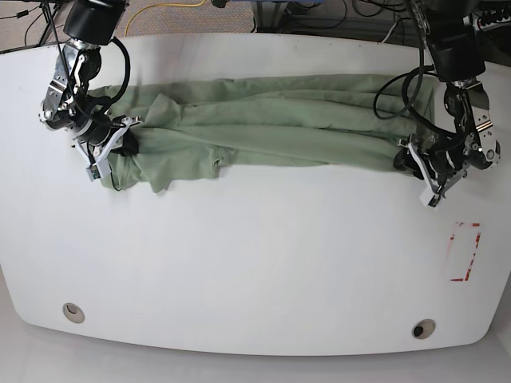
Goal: Layout the t-shirt on the table in an organized manner, then fold the t-shirt properly
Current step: 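Pull the folded strip with both grippers to straighten it flat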
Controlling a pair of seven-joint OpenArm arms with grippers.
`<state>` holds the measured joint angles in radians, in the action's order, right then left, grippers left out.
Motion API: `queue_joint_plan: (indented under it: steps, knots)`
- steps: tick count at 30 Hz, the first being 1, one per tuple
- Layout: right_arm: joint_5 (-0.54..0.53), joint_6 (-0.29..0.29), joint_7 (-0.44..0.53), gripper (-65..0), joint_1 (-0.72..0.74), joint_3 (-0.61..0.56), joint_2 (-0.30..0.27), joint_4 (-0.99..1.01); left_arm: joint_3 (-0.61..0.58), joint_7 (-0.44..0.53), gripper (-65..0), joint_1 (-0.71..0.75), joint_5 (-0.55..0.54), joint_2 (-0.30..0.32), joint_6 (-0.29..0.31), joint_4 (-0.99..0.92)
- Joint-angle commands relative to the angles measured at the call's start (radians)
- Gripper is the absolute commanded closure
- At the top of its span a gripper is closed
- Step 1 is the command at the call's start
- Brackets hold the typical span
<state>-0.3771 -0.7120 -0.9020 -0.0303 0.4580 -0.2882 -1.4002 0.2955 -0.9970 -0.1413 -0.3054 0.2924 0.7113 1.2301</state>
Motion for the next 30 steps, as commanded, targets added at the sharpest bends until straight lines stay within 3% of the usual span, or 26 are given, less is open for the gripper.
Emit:
queue_joint_plan:
  steps: [1,17,26,28,30]
  knots:
    - [0.057,0.014,-0.027,-3.5,0.023,0.005,-0.036,0.029,-0.008,-0.084,-31.1,-0.007,0.091,-0.012,-0.013,-0.034]
    - [0.045,0.014,-0.013,-3.3,0.062,0.040,-0.042,0.055,-0.009,-0.099,-31.1,-0.053,0.107,-0.028,-0.013,-0.034]
    - [0.043,0.014,-0.021,-3.6,0.097,0.032,-0.042,-0.029,-0.008,-0.138,-31.1,-0.100,0.105,-0.028,-0.013,-0.034]
    - [0.043,0.014,-0.044,-6.7,0.109,0.032,-0.042,-0.047,-0.008,-0.138,-31.1,-0.110,0.105,-0.029,-0.013,-0.034]
    - [0.043,0.014,-0.078,-15.2,0.129,0.032,-0.042,-0.067,-0.008,-0.138,-31.1,-0.123,0.105,-0.029,-0.013,-0.034]
